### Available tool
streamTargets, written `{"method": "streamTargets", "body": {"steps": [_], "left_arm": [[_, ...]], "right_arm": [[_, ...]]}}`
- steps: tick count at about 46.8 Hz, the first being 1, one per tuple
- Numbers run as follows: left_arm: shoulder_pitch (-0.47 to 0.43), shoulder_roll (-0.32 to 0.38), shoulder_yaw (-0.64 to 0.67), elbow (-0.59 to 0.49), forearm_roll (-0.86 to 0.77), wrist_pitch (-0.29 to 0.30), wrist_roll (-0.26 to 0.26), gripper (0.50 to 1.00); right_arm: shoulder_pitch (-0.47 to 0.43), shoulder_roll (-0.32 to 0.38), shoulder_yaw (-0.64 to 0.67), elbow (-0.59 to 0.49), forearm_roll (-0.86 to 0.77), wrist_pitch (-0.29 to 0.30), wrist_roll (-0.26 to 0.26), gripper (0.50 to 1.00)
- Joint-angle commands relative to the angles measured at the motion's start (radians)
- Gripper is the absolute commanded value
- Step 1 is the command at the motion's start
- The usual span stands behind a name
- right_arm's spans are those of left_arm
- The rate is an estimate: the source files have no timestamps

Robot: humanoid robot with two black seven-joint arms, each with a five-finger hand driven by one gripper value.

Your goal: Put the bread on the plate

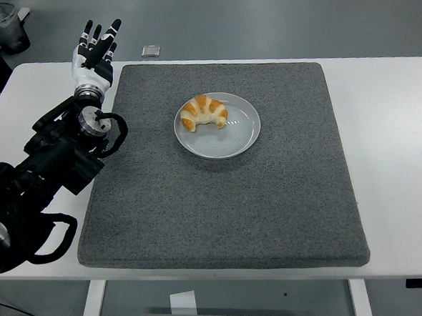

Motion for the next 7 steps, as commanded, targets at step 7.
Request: {"method": "streamTargets", "body": {"steps": [7], "left_arm": [[-0.006, 0.0, 0.111, 0.003, 0.001, 0.001, 0.0, 1.0]], "right_arm": [[-0.004, 0.0, 0.002, 0.001, 0.001, 0.0, 0.0, 0.932]]}}
